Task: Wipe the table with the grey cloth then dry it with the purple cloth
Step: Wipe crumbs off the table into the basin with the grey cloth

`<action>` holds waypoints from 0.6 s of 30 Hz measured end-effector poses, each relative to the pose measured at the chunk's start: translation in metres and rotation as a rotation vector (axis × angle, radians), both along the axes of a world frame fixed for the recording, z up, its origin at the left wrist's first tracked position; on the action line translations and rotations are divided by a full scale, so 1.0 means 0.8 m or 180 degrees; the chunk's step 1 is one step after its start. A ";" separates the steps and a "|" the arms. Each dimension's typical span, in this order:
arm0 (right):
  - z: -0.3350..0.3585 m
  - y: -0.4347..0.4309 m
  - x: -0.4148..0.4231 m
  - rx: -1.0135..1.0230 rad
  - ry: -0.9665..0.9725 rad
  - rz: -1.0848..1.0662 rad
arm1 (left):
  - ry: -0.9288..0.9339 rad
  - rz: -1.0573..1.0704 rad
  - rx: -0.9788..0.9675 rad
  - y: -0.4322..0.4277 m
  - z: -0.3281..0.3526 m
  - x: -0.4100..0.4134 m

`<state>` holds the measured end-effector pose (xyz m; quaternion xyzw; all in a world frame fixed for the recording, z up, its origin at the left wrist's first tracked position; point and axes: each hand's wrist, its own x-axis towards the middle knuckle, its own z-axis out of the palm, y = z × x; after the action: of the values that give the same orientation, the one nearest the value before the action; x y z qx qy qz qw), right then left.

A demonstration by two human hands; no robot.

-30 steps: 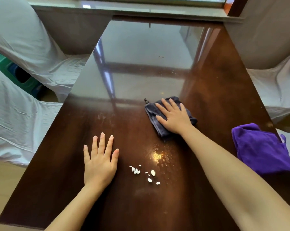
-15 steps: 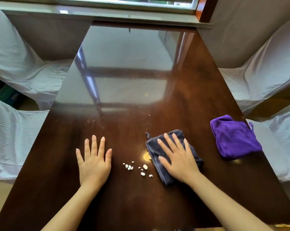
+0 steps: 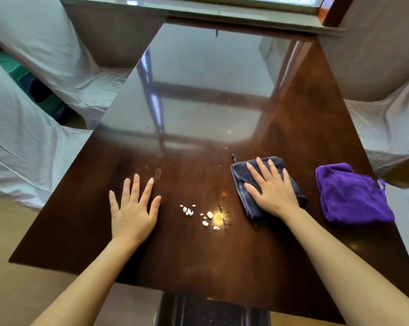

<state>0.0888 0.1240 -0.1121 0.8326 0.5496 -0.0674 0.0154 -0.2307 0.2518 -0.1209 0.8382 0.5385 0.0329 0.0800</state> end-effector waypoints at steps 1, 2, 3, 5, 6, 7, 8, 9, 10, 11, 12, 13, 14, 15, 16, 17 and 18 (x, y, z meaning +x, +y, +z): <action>0.000 0.011 -0.004 0.0009 0.0023 0.0083 | 0.0013 0.0037 0.0011 -0.004 -0.001 -0.005; 0.000 0.022 -0.010 0.0025 0.0051 0.0181 | 0.0028 0.0065 0.0025 -0.008 -0.002 -0.009; 0.001 0.033 -0.017 0.0039 0.0076 0.0298 | 0.0035 0.0088 0.0041 -0.011 -0.003 -0.011; 0.004 0.050 -0.033 0.0044 0.0123 0.0612 | 0.0048 0.0115 0.0087 -0.017 -0.005 -0.015; 0.004 0.057 -0.044 0.0050 0.0153 0.0810 | 0.0054 0.0115 0.0111 -0.020 -0.006 -0.016; 0.004 0.061 -0.056 0.0059 0.0186 0.1024 | 0.0056 0.0108 0.0124 -0.021 -0.006 -0.017; 0.004 0.064 -0.067 0.0062 0.0208 0.1238 | 0.0060 0.0102 0.0120 -0.022 -0.005 -0.018; 0.005 0.065 -0.077 0.0058 0.0212 0.1434 | 0.0068 0.0098 0.0108 -0.022 -0.004 -0.018; 0.006 0.065 -0.086 0.0049 0.0202 0.1606 | 0.0080 0.0094 0.0094 -0.022 -0.003 -0.017; 0.008 0.063 -0.093 0.0034 0.0190 0.1755 | 0.0095 0.0091 0.0086 -0.023 -0.003 -0.017; 0.009 0.059 -0.099 0.0019 0.0181 0.1884 | 0.0102 0.0088 0.0081 -0.024 -0.002 -0.017; 0.011 0.054 -0.105 0.0006 0.0187 0.1997 | 0.0099 0.0084 0.0082 -0.025 -0.002 -0.018; 0.012 0.047 -0.110 -0.0001 0.0211 0.2092 | 0.0093 0.0073 0.0088 -0.027 -0.003 -0.019; 0.013 0.039 -0.115 -0.0005 0.0240 0.2179 | 0.0089 0.0050 0.0101 -0.029 -0.004 -0.021; 0.014 0.030 -0.120 -0.0012 0.0257 0.2265 | 0.0086 0.0019 0.0116 -0.031 -0.004 -0.023; 0.014 0.021 -0.126 -0.0025 0.0266 0.2349 | 0.0086 -0.0011 0.0125 -0.032 -0.005 -0.024; 0.015 0.011 -0.131 -0.0039 0.0276 0.2413 | 0.0091 -0.0043 0.0126 -0.033 -0.005 -0.026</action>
<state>-0.0158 0.1330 -0.1002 0.5664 0.8183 -0.0953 0.0210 -0.2516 0.2253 -0.1252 0.8436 0.5332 0.0311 0.0558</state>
